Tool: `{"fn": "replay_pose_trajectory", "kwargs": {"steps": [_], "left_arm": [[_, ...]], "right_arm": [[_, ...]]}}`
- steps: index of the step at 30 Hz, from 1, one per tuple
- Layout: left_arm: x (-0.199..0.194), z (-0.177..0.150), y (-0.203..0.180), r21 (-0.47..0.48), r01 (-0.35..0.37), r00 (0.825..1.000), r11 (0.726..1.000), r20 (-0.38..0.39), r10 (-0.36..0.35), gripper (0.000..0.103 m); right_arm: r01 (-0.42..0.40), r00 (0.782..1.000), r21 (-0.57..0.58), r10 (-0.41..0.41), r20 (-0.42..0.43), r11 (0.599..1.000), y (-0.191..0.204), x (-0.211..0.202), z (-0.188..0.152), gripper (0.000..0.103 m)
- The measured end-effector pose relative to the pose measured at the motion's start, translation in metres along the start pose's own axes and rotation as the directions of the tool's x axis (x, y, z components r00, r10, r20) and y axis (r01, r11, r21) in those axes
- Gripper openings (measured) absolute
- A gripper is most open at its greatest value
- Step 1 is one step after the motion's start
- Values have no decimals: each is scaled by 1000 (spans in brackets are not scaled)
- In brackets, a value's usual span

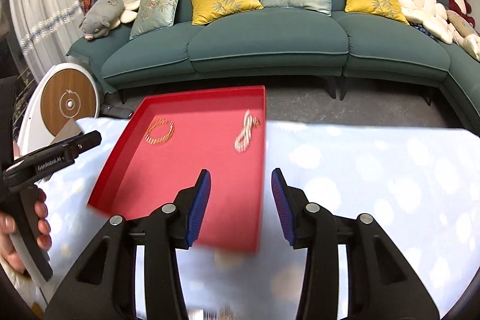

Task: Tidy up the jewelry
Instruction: 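Withdraw both tools from the tray back over the remaining jewelry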

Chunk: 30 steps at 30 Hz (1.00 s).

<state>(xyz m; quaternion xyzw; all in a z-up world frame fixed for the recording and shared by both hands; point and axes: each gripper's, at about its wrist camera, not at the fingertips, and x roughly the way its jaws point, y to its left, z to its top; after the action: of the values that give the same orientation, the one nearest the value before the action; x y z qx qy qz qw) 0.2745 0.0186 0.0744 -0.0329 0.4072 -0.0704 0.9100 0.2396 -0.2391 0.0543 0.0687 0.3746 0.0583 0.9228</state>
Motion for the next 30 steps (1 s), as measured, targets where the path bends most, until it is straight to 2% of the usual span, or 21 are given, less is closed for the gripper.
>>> {"fn": "replay_pose_trajectory", "kwargs": {"steps": [4,6,9,13,17,22,30], "left_arm": [[-45,-46,0,54,-45,999,998,-11,46,62],[-64,-69,0,71,-70,997,995,-7,71,65],[-84,-104,7,36,-50,999,998,-14,51,67],[-91,-142,14,-34,-9,998,999,-70,7,67],[-87,-173,4,12,-22,994,1000,-109,23,67],[-75,-190,2,38,-22,990,999,-139,27,67],[-64,-186,-4,24,6,987,1000,-159,-3,67]], "right_arm": [[-15,1000,32,15,-9,999,-2,-55,-45,43],[-4,1000,36,4,-1,999,1,-76,-68,43],[18,1000,26,-18,13,999,9,-98,-99,43],[-5,1000,63,6,-6,998,13,-108,-136,44],[9,999,62,-6,-47,998,17,-98,-161,44],[24,997,-2,-24,-69,1000,25,-88,-174,44],[14,996,-19,-15,-93,1000,29,-70,-171,44]]}}
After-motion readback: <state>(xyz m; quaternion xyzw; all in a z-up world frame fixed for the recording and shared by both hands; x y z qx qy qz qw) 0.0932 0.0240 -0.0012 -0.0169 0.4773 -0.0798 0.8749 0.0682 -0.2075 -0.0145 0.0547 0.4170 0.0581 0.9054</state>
